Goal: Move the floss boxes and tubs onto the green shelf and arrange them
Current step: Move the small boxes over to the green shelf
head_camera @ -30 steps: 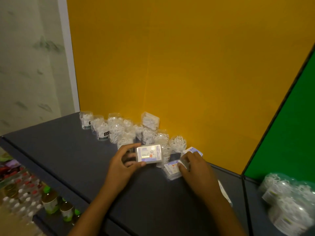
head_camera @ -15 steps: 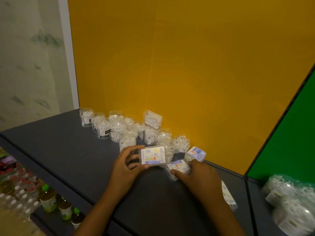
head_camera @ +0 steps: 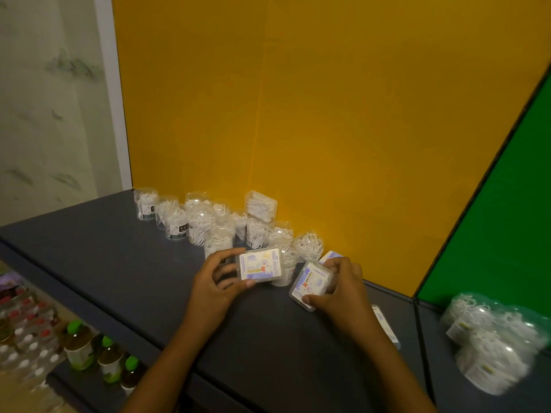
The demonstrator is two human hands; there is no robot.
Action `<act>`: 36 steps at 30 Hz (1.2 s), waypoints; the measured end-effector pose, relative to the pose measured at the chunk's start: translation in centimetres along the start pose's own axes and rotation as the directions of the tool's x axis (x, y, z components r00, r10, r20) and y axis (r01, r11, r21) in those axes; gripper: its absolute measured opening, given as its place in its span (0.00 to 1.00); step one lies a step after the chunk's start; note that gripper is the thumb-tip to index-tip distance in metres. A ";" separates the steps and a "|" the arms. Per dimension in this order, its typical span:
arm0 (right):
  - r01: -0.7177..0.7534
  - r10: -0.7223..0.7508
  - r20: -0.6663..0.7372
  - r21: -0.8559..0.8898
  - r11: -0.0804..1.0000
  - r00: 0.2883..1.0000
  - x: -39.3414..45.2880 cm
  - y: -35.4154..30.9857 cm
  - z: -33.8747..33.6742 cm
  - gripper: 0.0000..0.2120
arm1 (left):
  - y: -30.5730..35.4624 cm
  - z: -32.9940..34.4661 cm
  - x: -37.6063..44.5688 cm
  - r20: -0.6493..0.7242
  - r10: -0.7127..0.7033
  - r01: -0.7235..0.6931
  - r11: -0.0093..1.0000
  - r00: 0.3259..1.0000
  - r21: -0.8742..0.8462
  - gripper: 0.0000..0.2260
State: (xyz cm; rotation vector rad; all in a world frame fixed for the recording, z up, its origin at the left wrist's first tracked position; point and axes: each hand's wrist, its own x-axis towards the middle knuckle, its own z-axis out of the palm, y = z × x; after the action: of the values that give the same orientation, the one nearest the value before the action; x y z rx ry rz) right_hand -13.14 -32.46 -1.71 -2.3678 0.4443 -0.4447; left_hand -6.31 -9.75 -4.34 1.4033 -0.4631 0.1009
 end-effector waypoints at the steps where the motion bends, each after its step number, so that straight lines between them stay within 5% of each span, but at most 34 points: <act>1: -0.007 0.007 -0.006 0.070 0.998 1.000 -0.2 0.2 -0.3 0.35 | 0.1 0.0 -0.2 -0.001 -0.003 0.003 1.000 1.000 0.003 0.24; 5: -0.012 0.027 -0.035 0.381 0.925 0.999 -2.0 1.0 -3.0 0.28 | 1.6 0.7 -1.3 -0.017 0.001 0.000 1.000 1.000 0.007 0.24; 12: 0.099 -0.020 -0.141 0.579 0.809 0.990 -8.1 3.4 -11.7 0.20 | 6.1 6.3 -5.2 0.059 0.037 -0.035 0.999 0.998 -0.037 0.22; 36: 0.081 0.180 -0.468 0.485 0.871 0.865 -32.1 20.8 -34.6 0.14 | 13.0 31.9 -24.7 0.377 0.055 0.006 0.987 0.925 -0.159 0.24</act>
State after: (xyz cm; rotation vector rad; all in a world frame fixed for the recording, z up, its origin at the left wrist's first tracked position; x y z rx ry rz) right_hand -60.24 -52.87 2.64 -1.7192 0.5491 -1.0330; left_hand -41.17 -33.17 1.55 1.2617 -0.7943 -0.1897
